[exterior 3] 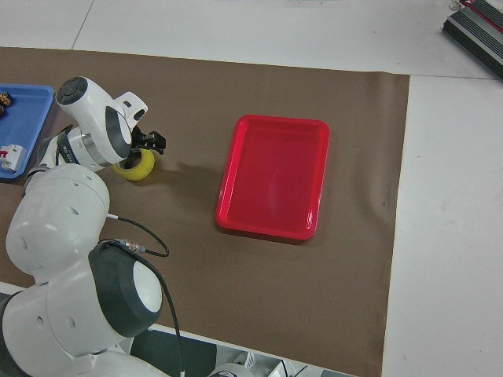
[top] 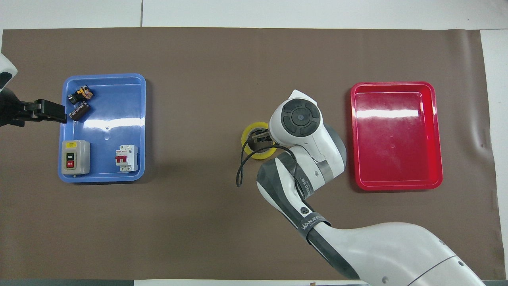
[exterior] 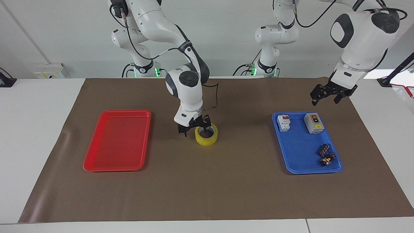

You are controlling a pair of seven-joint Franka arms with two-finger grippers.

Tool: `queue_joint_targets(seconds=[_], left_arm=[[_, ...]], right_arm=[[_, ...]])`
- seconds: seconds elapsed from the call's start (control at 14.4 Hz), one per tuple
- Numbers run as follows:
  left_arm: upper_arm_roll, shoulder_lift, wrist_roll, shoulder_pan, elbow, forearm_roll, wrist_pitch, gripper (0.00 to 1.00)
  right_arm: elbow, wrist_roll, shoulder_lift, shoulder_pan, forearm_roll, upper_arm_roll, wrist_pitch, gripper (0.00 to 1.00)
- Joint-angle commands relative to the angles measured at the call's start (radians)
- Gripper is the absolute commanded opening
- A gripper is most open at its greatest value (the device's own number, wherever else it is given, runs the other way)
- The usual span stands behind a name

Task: Place and move tape with both arms
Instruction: 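Grasp the tape roll with the right gripper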

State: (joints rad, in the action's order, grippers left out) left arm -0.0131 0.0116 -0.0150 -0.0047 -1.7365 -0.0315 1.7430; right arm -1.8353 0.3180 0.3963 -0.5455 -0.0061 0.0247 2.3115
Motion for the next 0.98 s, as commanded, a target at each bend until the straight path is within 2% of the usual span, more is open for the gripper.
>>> queue_joint_targets(seconds=[0.0,0.21,0.35,0.49,0.63,0.7,0.77,0.91], left_arm=[[-0.004,-0.012,0.023,0.011,0.046,0.028,-0.049,1.00],[-0.002,0.001,0.023,0.009,0.052,0.028,-0.088,1.00],[-0.004,0.017,0.023,0.009,0.043,0.028,-0.091,1.00],[-0.004,0.031,0.023,0.008,0.043,0.030,-0.095,1.00],[-0.004,0.047,0.023,0.008,0.038,0.039,-0.108,1.00],[-0.004,0.054,0.023,0.008,0.035,0.045,-0.111,1.00],[-0.005,0.056,0.021,0.006,0.029,0.047,-0.109,1.00],[-0.008,0.062,0.018,-0.003,0.028,0.047,-0.109,1.00]], right_arm=[[-0.031,0.001,0.002,-0.001,0.011,-0.002,0.052,1.00],[-0.059,0.000,0.009,-0.011,0.011,0.000,0.109,0.97],[-0.073,-0.003,0.007,-0.013,0.011,0.000,0.118,0.79],[-0.096,-0.003,0.006,-0.014,0.011,0.000,0.144,0.67],[-0.104,-0.002,0.004,-0.014,0.011,0.000,0.157,0.51],[-0.108,-0.002,0.003,-0.016,0.011,0.000,0.164,0.37],[-0.110,-0.002,0.003,-0.016,0.011,0.000,0.166,0.03],[-0.096,0.007,0.003,-0.016,0.011,0.000,0.148,0.00]])
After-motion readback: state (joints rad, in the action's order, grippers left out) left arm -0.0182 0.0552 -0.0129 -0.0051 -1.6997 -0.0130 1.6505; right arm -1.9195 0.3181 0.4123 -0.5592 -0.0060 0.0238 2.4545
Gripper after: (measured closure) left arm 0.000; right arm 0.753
